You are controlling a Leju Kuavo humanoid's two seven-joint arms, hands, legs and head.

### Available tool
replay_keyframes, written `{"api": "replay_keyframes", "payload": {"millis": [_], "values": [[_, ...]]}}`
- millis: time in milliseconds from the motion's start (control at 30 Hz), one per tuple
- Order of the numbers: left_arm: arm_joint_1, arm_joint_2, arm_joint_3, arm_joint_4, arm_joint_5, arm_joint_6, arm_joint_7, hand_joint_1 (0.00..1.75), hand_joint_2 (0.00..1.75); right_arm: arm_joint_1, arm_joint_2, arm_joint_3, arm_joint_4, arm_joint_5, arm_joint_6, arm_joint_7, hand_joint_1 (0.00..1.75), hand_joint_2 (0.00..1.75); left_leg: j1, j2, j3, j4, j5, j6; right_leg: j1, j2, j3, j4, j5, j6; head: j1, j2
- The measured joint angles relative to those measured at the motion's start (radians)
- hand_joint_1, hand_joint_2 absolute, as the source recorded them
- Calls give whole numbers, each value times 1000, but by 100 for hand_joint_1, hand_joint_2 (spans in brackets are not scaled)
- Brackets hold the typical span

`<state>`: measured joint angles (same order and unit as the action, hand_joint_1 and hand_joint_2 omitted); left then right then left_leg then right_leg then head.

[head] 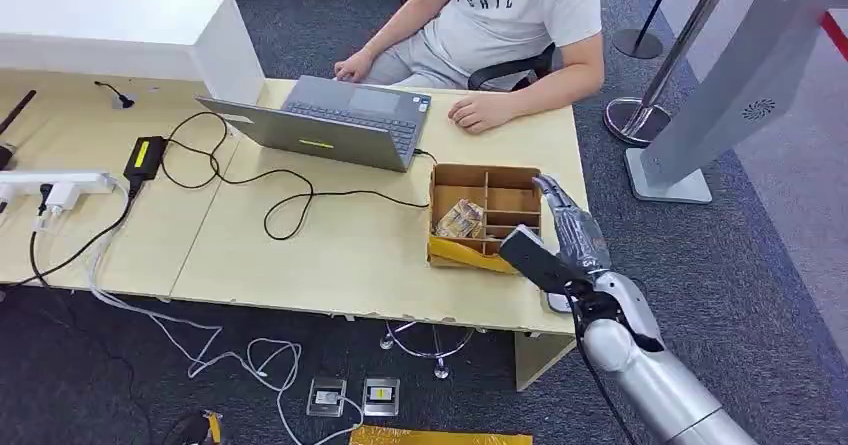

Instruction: Pass the card to the sensor for recognition and then transmit it.

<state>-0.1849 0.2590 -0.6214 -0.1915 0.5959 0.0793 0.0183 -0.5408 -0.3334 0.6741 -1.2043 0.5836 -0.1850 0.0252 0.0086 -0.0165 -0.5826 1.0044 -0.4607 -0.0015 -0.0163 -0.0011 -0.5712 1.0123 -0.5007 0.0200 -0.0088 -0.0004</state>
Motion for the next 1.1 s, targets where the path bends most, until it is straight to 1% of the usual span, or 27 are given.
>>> {"api": "replay_keyframes", "payload": {"millis": [233,667,1100], "values": [[0,0,0,0,1,1,0,0,0,0,16,0,42,-16,3,-27,0,175,0,0,0,0,0,0,0,0,0,0,0,0,0,0],[-1,0,0,0,-2,1,0,0,0,-1,44,0,93,-19,3,-33,0,175,0,0,0,0,0,0,0,0,0,0,0,0,0,0],[-2,0,0,0,-10,1,0,0,0,0,72,0,99,-6,-1,-33,0,175,0,0,0,0,0,0,0,0,0,0,0,0,0,0]]}}
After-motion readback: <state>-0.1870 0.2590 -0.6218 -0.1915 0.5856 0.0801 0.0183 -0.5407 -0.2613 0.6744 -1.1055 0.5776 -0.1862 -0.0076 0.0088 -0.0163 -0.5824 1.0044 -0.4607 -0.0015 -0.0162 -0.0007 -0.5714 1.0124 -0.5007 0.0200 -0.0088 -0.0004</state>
